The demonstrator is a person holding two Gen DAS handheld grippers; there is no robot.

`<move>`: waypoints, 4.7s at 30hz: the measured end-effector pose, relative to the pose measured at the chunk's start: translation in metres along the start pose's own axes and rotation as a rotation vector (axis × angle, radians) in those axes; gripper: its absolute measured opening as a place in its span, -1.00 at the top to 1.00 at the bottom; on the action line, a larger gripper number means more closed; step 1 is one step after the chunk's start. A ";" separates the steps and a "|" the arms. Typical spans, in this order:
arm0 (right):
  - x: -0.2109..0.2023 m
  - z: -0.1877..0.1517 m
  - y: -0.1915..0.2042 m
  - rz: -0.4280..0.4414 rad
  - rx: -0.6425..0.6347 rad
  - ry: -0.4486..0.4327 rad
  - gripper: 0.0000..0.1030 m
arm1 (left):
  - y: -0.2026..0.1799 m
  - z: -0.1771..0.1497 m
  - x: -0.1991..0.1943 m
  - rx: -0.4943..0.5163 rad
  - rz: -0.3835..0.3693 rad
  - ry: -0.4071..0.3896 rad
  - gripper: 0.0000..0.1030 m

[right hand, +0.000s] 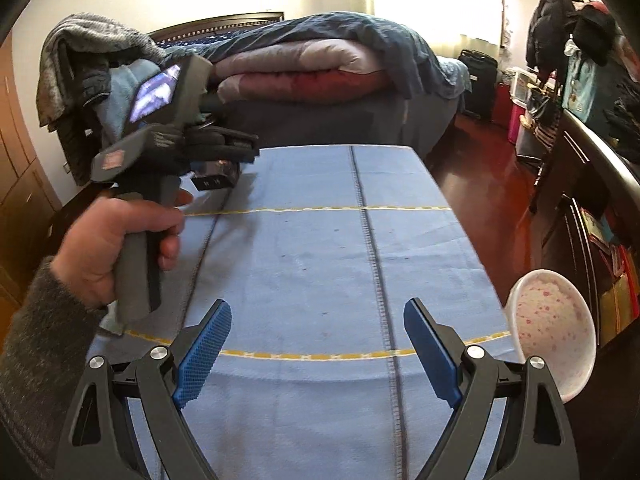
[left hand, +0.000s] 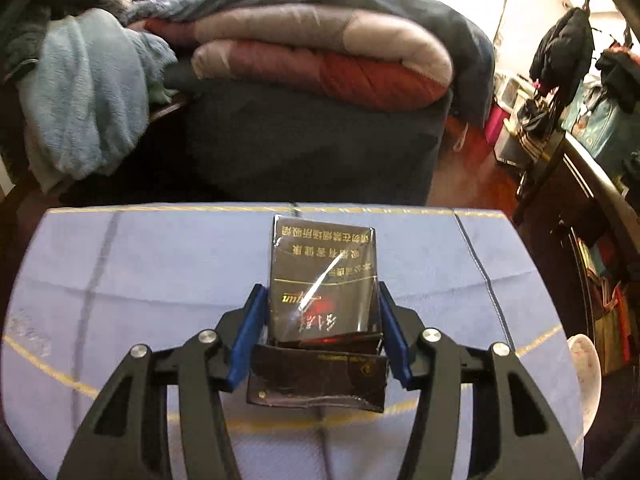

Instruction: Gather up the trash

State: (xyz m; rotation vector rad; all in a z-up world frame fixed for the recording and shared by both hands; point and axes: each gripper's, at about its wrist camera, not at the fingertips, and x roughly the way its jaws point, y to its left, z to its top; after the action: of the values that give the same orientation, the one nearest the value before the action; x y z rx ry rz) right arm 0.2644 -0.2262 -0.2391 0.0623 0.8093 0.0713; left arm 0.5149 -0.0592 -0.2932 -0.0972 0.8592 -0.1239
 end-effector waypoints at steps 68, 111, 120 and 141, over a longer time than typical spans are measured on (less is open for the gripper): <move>-0.093 -0.043 -0.073 0.110 0.046 -0.108 0.10 | -0.115 -0.081 -0.216 0.244 -0.175 -0.210 -0.09; -0.012 -0.068 -0.332 -0.323 0.441 -0.118 -0.09 | -0.410 -0.110 -0.029 0.487 -0.592 0.116 -0.58; -0.029 -0.062 -0.309 -0.392 0.420 -0.106 -0.25 | -0.386 -0.094 -0.059 0.461 -0.539 0.028 -0.68; -0.177 -0.014 -0.051 -0.064 0.121 -0.311 -0.93 | -0.108 -0.089 -0.329 0.100 -0.045 -0.377 -0.93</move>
State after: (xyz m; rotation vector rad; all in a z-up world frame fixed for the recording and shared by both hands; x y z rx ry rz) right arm 0.1340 -0.2917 -0.1254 0.1580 0.5039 -0.0477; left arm 0.2267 -0.1204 -0.0898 -0.0435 0.4740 -0.1842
